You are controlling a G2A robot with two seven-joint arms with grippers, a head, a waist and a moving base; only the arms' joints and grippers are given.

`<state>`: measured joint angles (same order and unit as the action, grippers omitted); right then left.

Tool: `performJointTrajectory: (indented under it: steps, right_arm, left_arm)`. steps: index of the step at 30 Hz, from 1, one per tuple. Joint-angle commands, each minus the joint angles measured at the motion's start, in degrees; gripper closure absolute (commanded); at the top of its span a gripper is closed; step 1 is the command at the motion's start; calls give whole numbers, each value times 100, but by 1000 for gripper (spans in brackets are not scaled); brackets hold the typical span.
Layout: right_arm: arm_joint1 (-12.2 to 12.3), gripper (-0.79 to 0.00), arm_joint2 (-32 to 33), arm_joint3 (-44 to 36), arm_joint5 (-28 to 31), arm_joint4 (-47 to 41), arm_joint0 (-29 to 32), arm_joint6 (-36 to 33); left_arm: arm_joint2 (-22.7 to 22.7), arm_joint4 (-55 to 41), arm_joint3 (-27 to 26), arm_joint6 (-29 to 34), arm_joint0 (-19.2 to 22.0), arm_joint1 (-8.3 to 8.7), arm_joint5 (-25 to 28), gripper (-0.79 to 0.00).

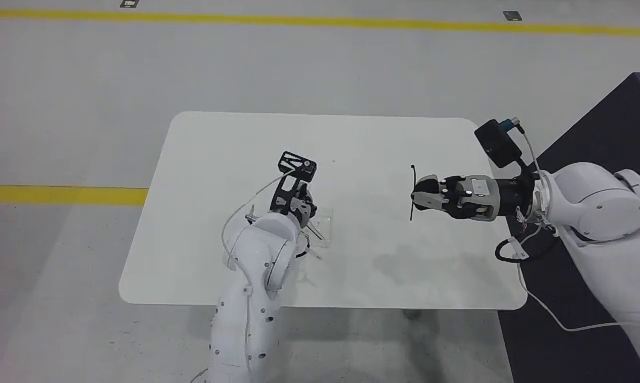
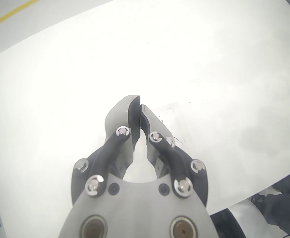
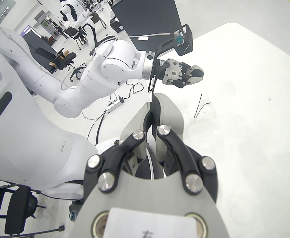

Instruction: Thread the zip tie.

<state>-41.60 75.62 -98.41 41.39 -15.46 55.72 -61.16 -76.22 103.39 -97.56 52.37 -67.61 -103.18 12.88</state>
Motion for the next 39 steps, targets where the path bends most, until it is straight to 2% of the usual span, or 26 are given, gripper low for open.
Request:
performJointTrajectory:
  steps: [1,5,8,11,13,15,24,26,30,34,39]
  right_arm:
    - [0,0,0,0,0,0,0,0]
    - [0,0,0,0,0,0,0,0]
    - [0,0,0,0,0,0,0,0]
    - [0,0,0,0,0,0,0,0]
    - [0,0,0,0,0,0,0,0]
    - [0,0,0,0,0,0,0,0]
    - [0,0,0,0,0,0,0,0]
    - [0,0,0,0,0,0,0,0]
    - [0,0,0,0,0,0,0,0]
    - [0,0,0,0,0,0,0,0]
    - [0,0,0,0,0,0,0,0]
  left_arm:
    - [193,309,-17,-266,-1,32,346,0]
    - [916,2629,-135,-1173,-97,249,1650,0]
    - [1115,3754,-323,-1675,-204,419,2559,0]
    - [1146,4358,-466,-1808,-274,519,2882,0]
    - [1039,4150,-505,-1892,-280,533,3109,0]
    - [855,3738,-578,-1845,-293,507,2877,0]
    - [863,3749,-554,-1851,-304,510,2886,0]
    - [972,3841,-477,-1924,-244,532,3204,0]
    - [950,3654,-394,-1559,129,535,4478,0]
    - [1141,3030,164,-691,569,494,4512,0]
    - [1098,2155,1402,-607,1323,526,4512,0]
